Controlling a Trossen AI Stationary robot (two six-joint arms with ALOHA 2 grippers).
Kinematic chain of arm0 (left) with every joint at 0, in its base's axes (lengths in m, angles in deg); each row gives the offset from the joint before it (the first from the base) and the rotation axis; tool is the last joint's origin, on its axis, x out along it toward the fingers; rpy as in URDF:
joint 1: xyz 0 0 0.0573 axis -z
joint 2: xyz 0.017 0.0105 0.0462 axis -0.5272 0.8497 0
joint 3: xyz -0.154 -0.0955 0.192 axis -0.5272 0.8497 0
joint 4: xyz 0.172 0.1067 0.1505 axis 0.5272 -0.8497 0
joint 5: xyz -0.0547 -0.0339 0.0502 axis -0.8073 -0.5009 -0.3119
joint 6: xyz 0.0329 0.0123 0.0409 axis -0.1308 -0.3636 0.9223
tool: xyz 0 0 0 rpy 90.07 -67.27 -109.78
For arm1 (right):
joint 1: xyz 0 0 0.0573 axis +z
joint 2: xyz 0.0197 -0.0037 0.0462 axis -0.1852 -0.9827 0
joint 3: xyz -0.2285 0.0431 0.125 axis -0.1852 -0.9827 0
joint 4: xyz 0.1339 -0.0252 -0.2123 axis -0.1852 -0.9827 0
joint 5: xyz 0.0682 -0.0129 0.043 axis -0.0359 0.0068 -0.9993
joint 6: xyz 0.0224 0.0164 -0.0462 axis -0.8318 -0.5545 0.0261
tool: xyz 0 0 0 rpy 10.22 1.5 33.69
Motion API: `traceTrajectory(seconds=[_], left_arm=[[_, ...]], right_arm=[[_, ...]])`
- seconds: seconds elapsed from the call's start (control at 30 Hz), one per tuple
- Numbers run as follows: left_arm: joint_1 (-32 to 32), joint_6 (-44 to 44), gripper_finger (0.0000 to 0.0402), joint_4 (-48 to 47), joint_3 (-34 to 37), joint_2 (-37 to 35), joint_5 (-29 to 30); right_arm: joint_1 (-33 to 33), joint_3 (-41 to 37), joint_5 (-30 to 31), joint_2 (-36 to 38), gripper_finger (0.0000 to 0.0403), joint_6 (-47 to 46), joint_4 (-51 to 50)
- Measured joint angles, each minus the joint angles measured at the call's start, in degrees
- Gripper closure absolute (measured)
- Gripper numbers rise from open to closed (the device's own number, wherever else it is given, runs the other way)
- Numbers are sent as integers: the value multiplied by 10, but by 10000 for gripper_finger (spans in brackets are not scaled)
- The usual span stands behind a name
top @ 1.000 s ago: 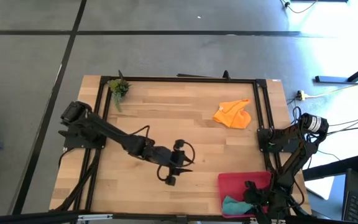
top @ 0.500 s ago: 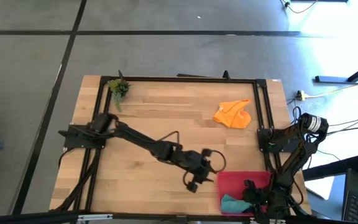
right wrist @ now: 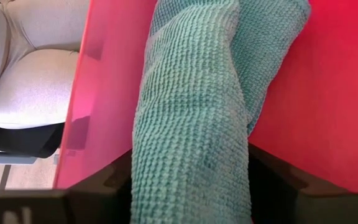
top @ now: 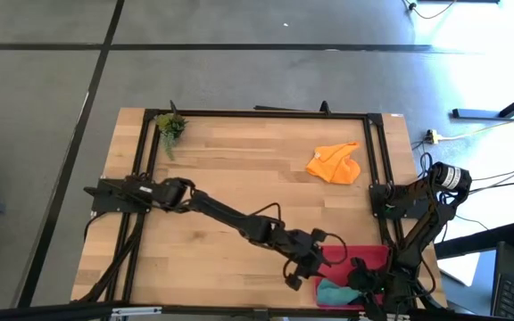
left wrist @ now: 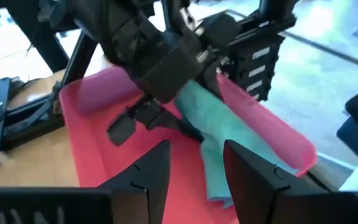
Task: Roll microfiber towels into tight, uniform cylinder then place into a basket
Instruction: Put the blue microfiber cloth into the red bin
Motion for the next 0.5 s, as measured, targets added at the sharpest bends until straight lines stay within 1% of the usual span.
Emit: traceTrajectory(seconds=[0.1, 0.23, 0.33, 0.5], left_arm=[[-5, 0, 262, -64, -21, 4, 15], [-9, -3, 262, -115, -46, 4, 55], [-8, 0, 262, -143, -79, 3, 57], [-8, -1, 262, -174, -79, 5, 66]], right_arm=[[0, 0, 4, 0, 187, 0, 0], [0, 0, 9, 0, 187, 0, 0], [0, 0, 13, 0, 187, 0, 0], [0, 0, 13, 0, 187, -4, 0]])
